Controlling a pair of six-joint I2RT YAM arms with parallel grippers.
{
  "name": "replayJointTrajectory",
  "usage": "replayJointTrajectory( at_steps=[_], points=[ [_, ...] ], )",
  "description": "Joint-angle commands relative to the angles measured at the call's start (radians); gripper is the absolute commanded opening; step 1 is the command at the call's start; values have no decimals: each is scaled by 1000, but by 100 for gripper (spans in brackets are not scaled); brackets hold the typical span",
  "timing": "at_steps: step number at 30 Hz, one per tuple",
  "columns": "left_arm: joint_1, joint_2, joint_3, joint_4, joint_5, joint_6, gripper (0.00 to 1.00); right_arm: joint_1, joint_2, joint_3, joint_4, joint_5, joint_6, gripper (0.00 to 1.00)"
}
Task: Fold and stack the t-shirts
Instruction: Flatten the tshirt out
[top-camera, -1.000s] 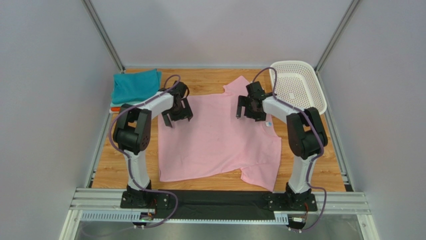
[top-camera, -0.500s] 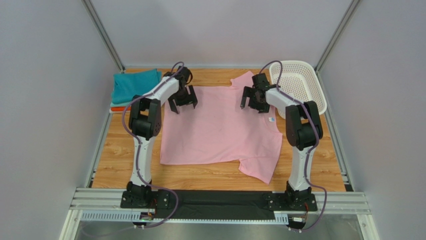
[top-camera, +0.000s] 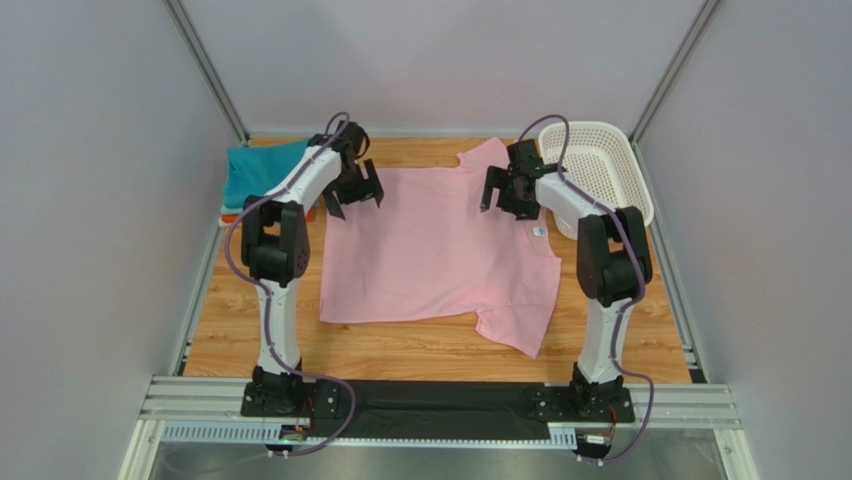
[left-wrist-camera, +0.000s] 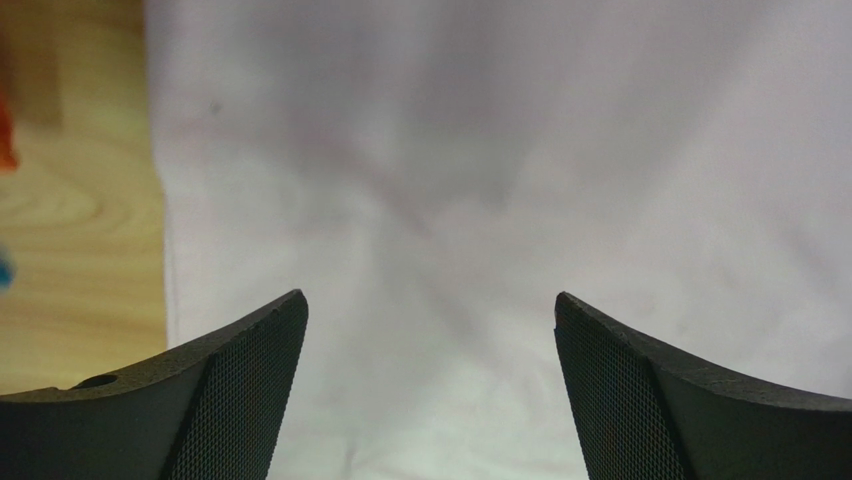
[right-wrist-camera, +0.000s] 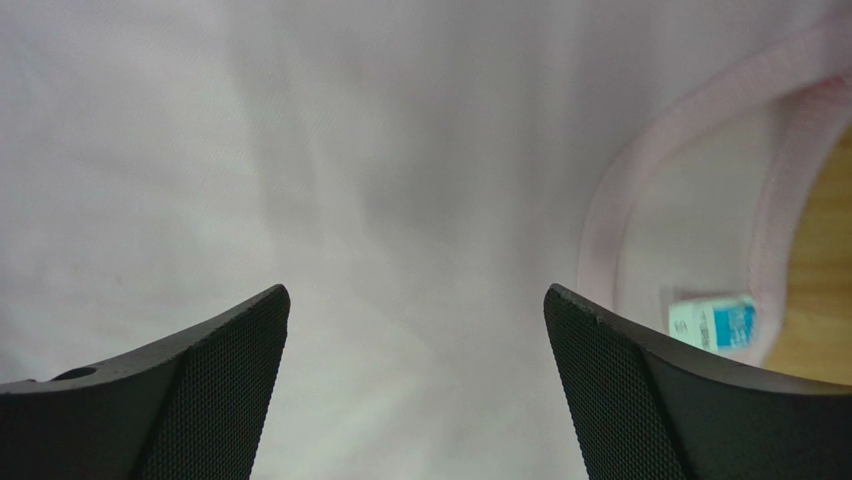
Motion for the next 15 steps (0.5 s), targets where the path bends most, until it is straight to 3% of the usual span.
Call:
replayJointTrajectory(
  at_steps=[1,8,13,15],
  points=[
    [-9,-268,-125,-29,-9,-25,100,35,-247,-77,-13,27,-9,100],
    [-87,-851,-880,97,-31,-192,100,55,-707,-518,37,72,63,100],
    [-109,-1225,-1287,114,-42,-348,100,55,-1021,-768,25,70,71,100],
    [-109,-1299,-1354,122,-48,-376,100,54,-1084,-806,13,73,69,100]
  ],
)
